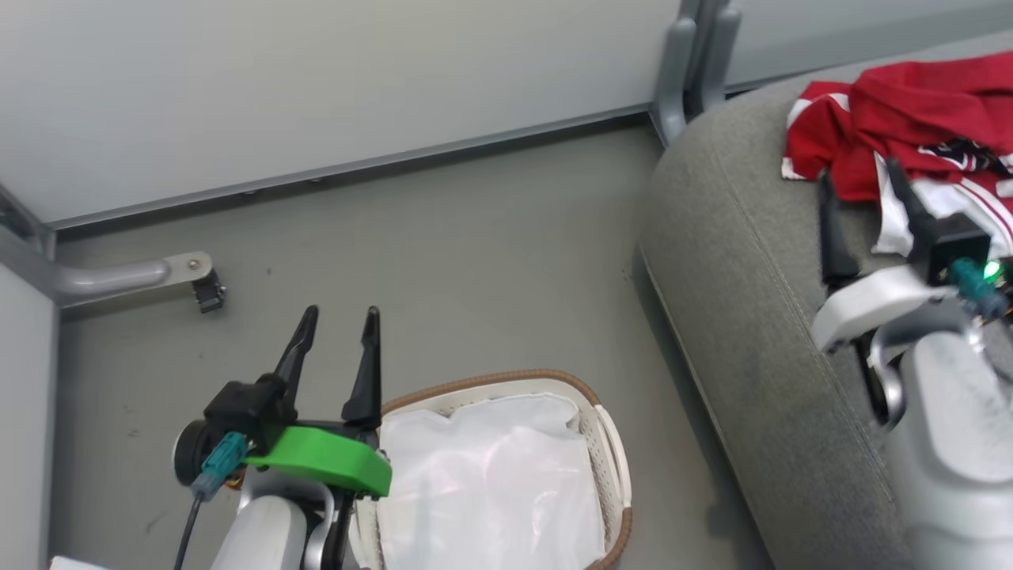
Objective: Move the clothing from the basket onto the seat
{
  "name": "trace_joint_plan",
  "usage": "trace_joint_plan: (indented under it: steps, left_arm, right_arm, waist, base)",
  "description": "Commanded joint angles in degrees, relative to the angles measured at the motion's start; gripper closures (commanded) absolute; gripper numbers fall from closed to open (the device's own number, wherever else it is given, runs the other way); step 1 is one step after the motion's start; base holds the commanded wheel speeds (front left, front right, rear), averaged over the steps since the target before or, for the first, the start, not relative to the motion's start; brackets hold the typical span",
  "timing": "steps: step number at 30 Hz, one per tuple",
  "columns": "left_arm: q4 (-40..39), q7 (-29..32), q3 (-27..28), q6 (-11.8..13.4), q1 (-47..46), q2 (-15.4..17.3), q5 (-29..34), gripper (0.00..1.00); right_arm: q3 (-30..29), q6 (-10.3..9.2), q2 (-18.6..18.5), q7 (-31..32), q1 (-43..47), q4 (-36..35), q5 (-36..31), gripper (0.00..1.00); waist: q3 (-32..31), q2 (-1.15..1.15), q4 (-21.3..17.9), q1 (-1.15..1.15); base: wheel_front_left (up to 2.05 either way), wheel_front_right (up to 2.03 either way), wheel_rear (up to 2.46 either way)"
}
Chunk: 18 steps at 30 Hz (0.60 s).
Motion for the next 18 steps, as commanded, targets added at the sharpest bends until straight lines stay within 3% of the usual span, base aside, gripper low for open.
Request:
trace_joint_plan:
  steps: [1,8,18]
  left_arm:
    - [-0.2,0.0,1.0,0.3,1.7,0.0,0.6,0.00]
    - [-1.0,0.0,5.8,1.3,7.0,-0.3,2.0,0.00]
    - [-3.4,0.0,8.2,2.9,14.0,-0.3,-1.7,0.00]
  right_arm:
    - [-0.1,-0.08,1.3,-0.3,2.4,-1.5,-0.6,0.00]
    - [1.9,-0.08,6.0,-0.3,12.7,-8.7,0.8,0.00]
    - [6.8,-0.08,6.3,-0.3,22.7,-13.6,6.4,0.00]
  waist:
    - [-2.8,0.00,2.9,0.01]
    - [-4.4,0.00,4.2,0.01]
    - [-5.5,0.00,4.5,0.01]
  base:
    - [0.00,0.00,0.00]
    - [0.00,0.00,0.00]
    - [0.00,0.00,0.00]
